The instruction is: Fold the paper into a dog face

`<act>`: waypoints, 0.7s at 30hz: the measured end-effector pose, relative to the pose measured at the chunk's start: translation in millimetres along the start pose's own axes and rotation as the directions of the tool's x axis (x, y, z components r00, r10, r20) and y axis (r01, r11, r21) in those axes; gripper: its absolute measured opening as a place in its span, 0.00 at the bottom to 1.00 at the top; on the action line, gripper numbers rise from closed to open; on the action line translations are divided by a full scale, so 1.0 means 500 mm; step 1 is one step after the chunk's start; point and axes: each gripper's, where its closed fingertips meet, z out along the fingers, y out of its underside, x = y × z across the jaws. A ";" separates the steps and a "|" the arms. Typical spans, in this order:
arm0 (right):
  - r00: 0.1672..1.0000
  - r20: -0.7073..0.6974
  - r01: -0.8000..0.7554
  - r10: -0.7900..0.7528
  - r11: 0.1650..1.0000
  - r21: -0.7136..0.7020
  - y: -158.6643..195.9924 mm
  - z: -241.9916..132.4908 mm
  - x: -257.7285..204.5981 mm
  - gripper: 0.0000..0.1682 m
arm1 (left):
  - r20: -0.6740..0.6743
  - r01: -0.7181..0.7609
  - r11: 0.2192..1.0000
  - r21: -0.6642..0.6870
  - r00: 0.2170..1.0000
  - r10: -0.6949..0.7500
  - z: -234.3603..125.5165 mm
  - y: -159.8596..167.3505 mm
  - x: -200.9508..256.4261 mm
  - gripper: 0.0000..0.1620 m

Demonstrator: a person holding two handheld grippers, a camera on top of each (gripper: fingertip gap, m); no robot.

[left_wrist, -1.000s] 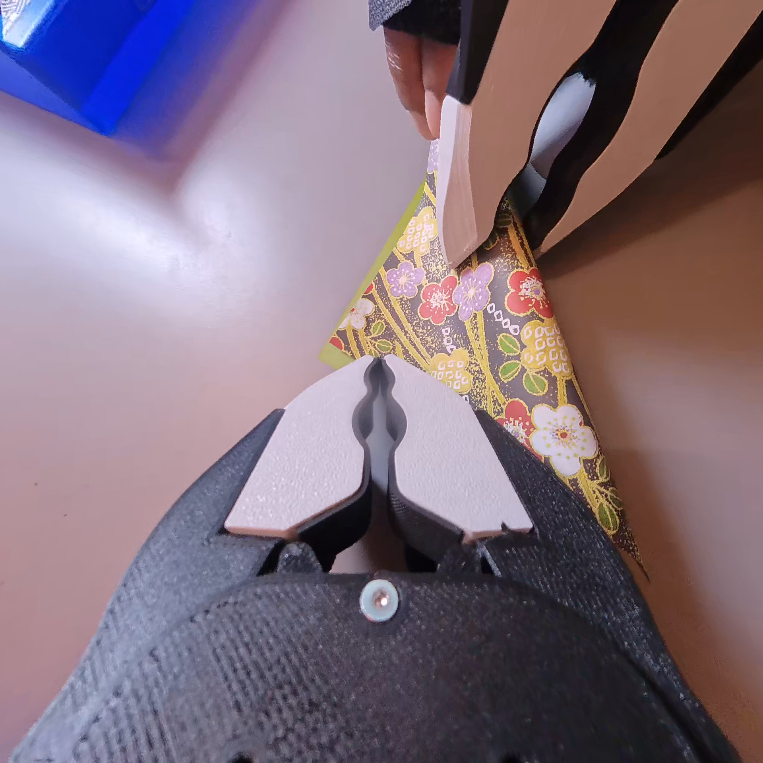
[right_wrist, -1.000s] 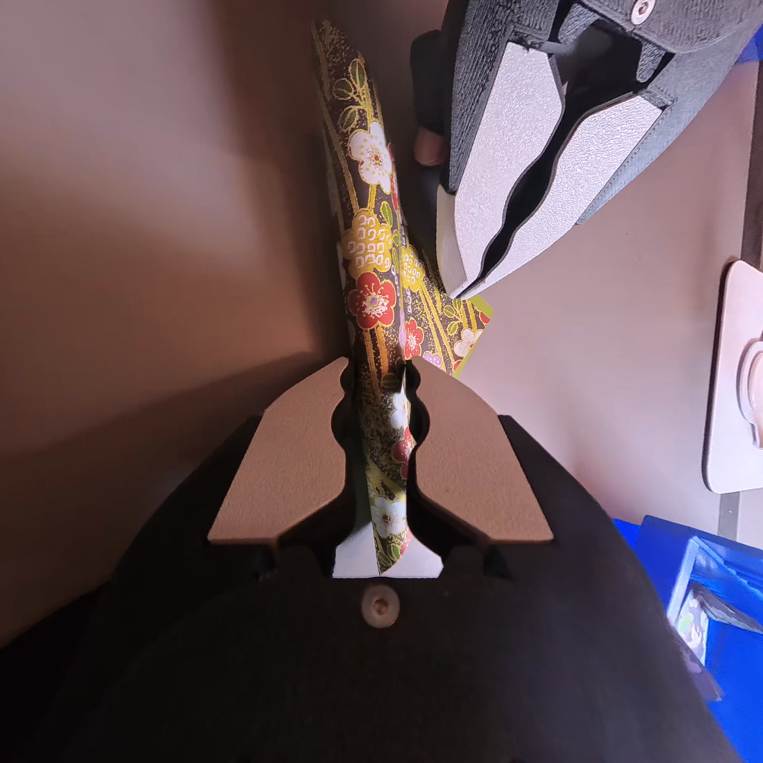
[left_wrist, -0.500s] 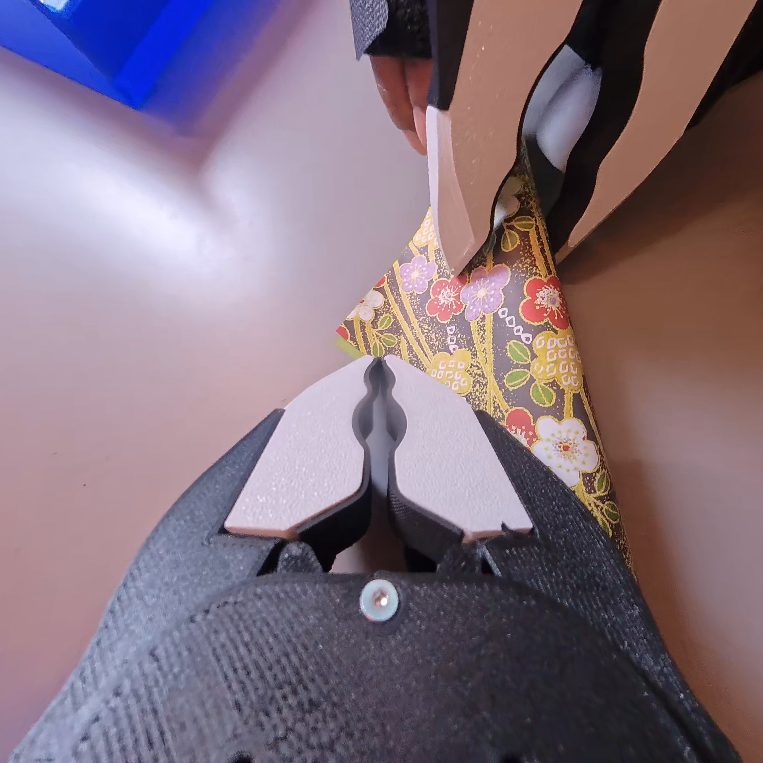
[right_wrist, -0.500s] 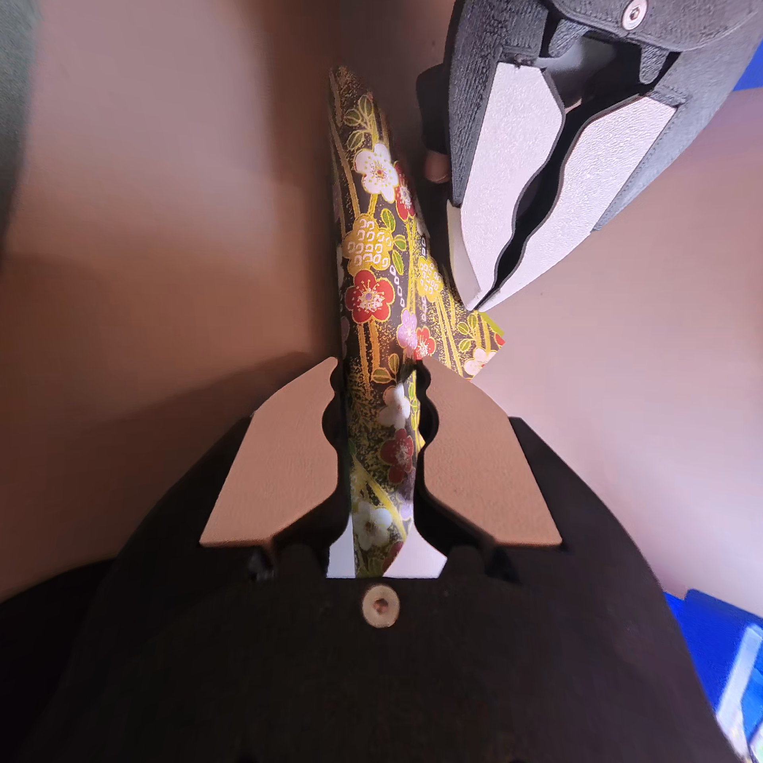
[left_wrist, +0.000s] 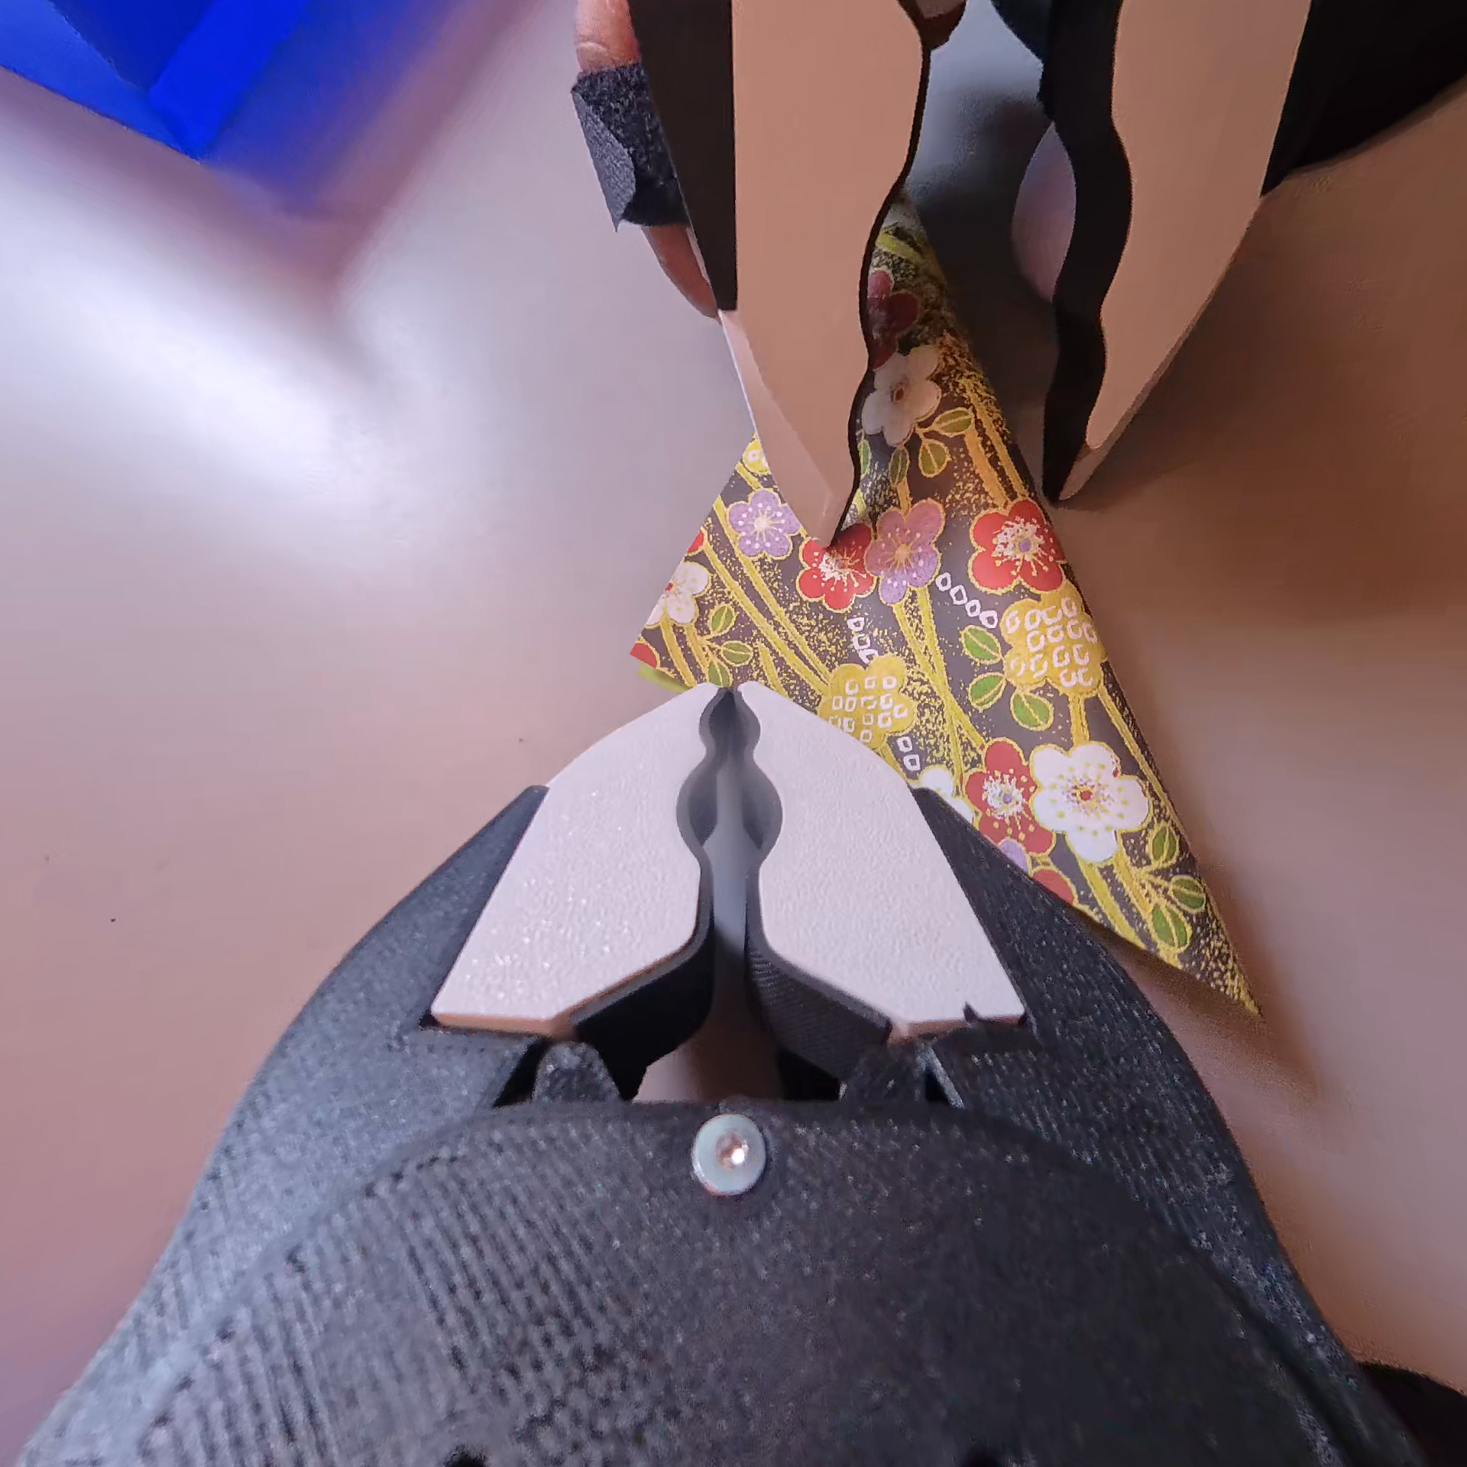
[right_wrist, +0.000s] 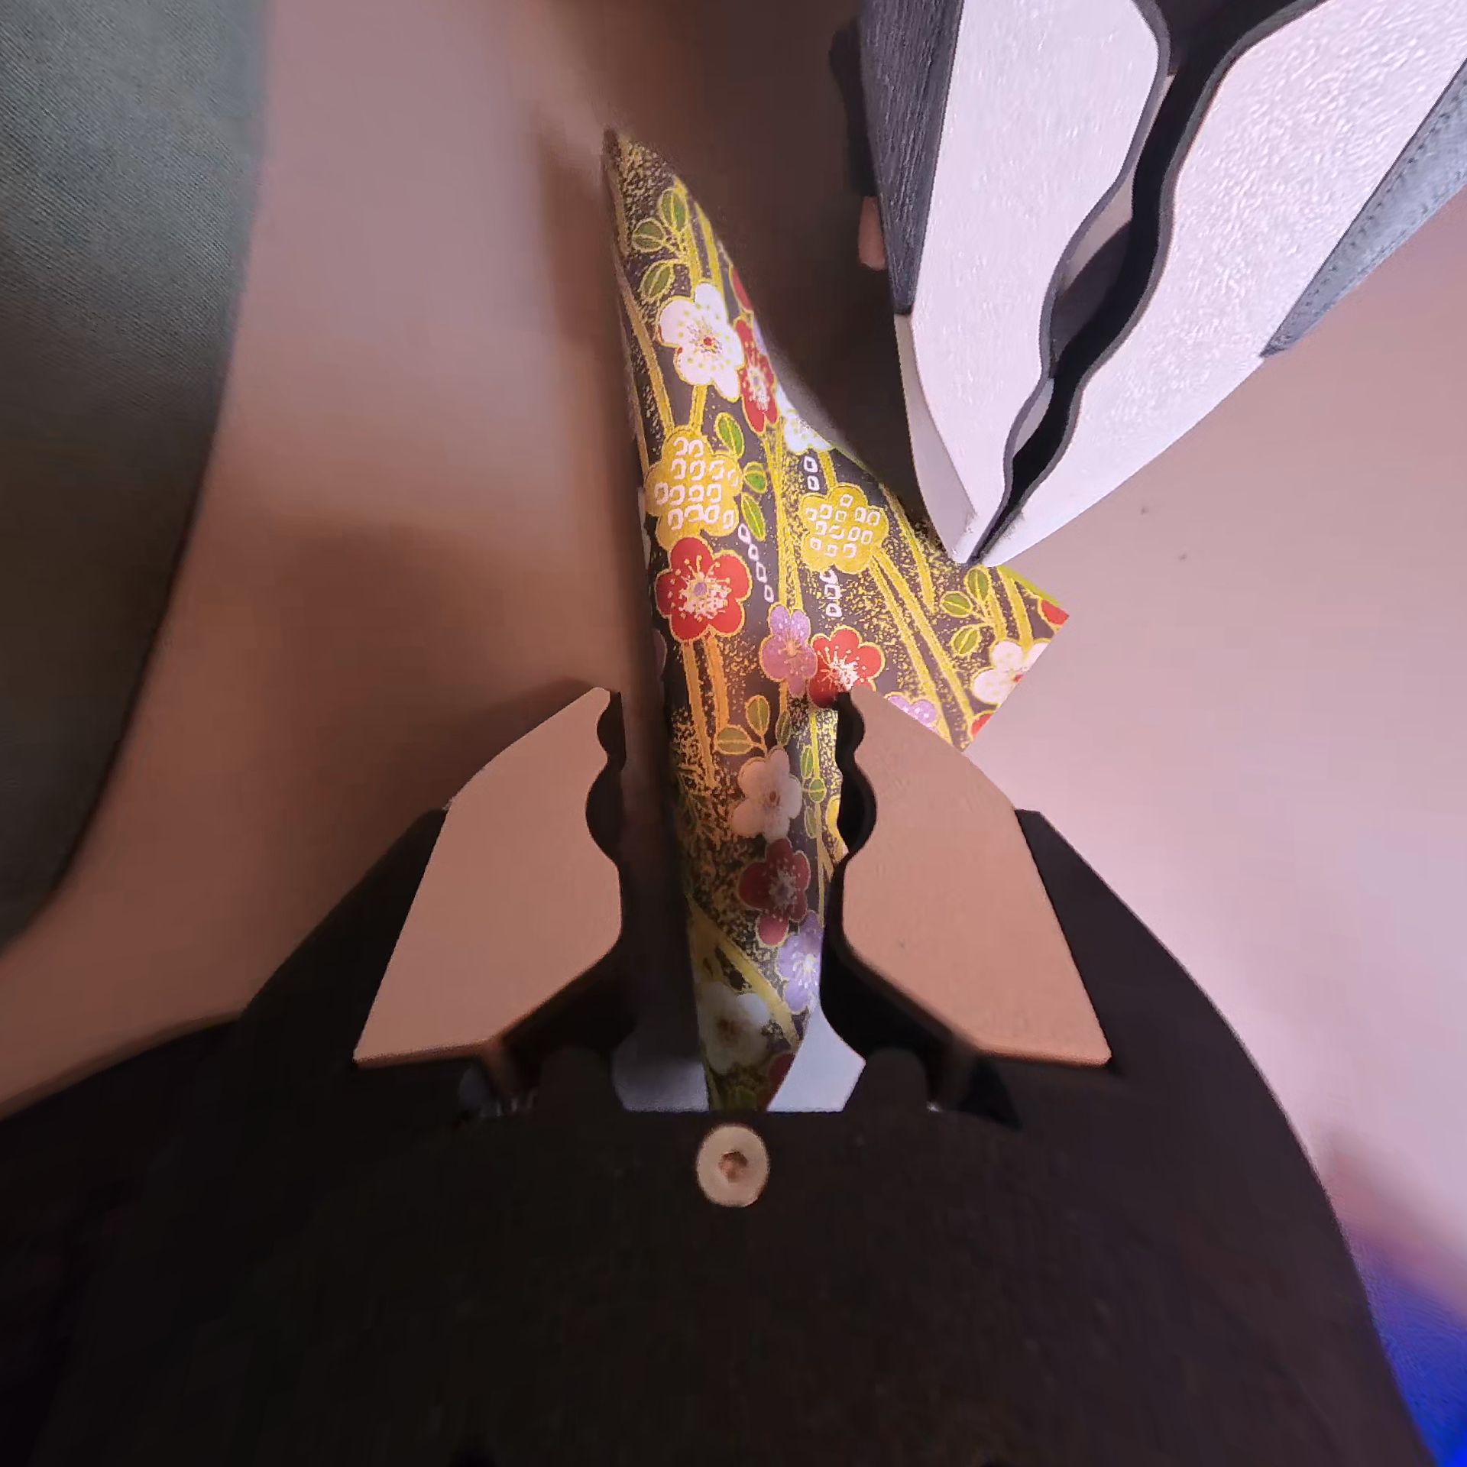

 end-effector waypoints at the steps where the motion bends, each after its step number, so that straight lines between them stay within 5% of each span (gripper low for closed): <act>1: 1.000 0.003 0.001 -0.001 1.000 0.002 0.000 0.000 0.000 0.30 | -0.009 0.004 1.000 -0.002 1.000 -0.004 -0.001 0.001 0.002 0.00; 21: 0.997 0.064 0.046 -0.047 0.999 0.004 -0.004 0.002 0.001 0.30 | -0.051 0.070 0.998 0.004 0.996 -0.070 -0.008 0.009 -0.001 0.00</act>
